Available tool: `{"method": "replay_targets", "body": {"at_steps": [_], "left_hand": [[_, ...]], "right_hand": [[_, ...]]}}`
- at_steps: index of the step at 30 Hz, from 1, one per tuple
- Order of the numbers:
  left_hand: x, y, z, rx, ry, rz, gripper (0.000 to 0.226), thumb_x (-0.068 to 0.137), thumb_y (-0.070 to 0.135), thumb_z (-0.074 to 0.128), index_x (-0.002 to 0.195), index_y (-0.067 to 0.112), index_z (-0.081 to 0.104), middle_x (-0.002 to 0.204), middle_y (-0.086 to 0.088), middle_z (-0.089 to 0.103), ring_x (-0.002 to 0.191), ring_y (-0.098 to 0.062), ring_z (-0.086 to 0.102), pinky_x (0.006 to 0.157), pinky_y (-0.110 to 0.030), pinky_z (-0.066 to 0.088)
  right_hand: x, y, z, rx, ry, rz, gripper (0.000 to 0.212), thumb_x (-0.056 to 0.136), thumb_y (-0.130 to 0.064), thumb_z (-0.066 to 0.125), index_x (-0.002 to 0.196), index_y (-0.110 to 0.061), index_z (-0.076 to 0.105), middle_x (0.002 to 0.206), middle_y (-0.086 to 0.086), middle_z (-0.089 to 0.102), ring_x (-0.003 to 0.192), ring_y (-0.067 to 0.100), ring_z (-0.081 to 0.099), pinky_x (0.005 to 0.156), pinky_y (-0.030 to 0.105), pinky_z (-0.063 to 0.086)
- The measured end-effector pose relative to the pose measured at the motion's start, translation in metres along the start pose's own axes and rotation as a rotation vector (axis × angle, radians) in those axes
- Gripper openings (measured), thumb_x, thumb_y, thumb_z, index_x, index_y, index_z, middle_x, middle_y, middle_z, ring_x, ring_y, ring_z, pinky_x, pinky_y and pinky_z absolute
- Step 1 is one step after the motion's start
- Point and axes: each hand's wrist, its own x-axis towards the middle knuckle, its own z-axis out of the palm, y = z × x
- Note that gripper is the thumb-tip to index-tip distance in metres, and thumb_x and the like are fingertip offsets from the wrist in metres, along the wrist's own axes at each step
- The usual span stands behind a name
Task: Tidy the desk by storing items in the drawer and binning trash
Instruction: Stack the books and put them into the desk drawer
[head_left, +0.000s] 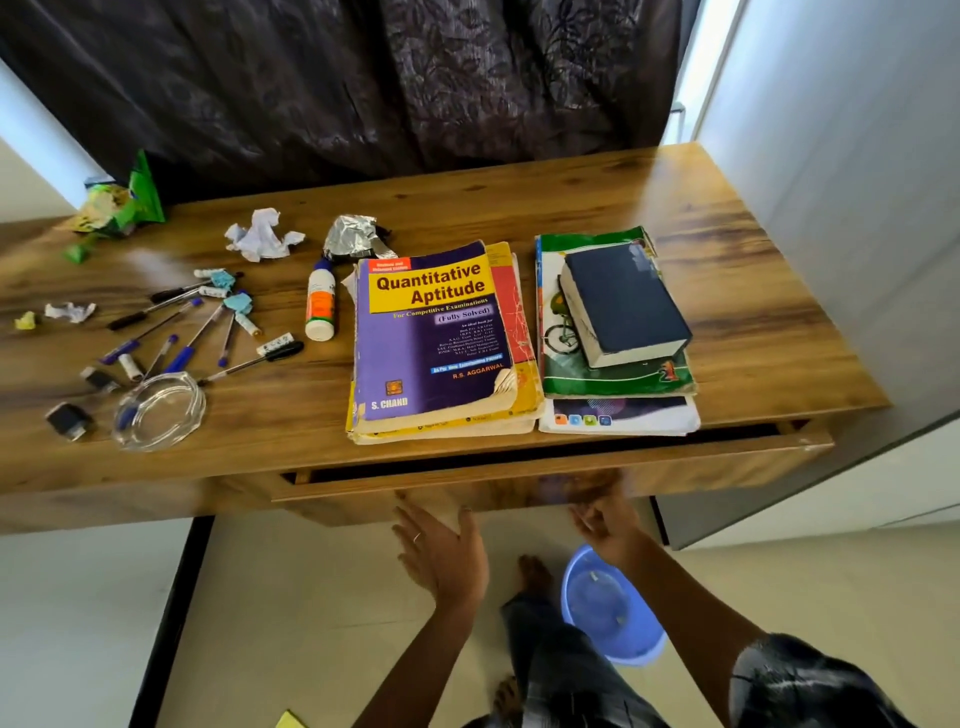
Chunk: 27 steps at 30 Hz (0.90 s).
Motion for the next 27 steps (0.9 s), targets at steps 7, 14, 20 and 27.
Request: {"method": "replay_targets", "body": {"at_steps": [7,14,20,27], "left_hand": [[-0.046,-0.015,-0.008,-0.034,0.187,0.099,0.099,0.079,0.061,0.027,0.147,-0.008,0.005,0.156,-0.026,0.001,0.145,-0.037,0.003,0.116,-0.046,0.003],[-0.05,-0.024,-0.025,0.297,0.311,0.802,0.065,0.089,0.04,0.039,0.144,0.008,0.036,0.152,-0.014,0.031,0.145,-0.029,0.015,0.117,-0.041,-0.008],[-0.056,-0.019,-0.016,0.372,0.086,0.79,0.04,0.096,0.042,0.032,0.094,0.02,0.066,0.092,0.002,0.068,0.095,-0.019,0.061,0.107,-0.045,0.033],[-0.069,-0.013,-0.033,0.44,0.077,0.723,0.042,0.093,0.042,0.039,0.081,0.018,0.071,0.076,0.002,0.07,0.077,-0.019,0.061,0.075,-0.035,0.043]], "right_hand": [[-0.031,0.035,-0.04,-0.069,-0.016,0.047,0.036,0.08,0.018,0.022,0.081,-0.006,0.05,0.059,0.011,0.058,0.059,0.015,0.06,0.063,0.026,0.052],[-0.108,0.071,-0.041,-0.654,-0.192,0.009,0.016,0.085,-0.006,0.051,0.071,-0.01,0.055,0.053,0.003,0.061,0.043,0.017,0.056,0.045,0.022,0.043],[-0.17,0.041,-0.013,-1.163,-0.13,-1.139,0.021,0.086,-0.018,0.047,0.077,-0.018,0.066,0.077,-0.004,0.067,0.075,0.01,0.055,0.067,0.017,0.039],[-0.154,0.006,-0.03,-1.73,-0.044,-1.088,0.06,0.087,-0.04,0.012,0.116,-0.016,0.06,0.118,0.008,0.061,0.117,0.03,0.051,0.089,0.035,0.033]]}}
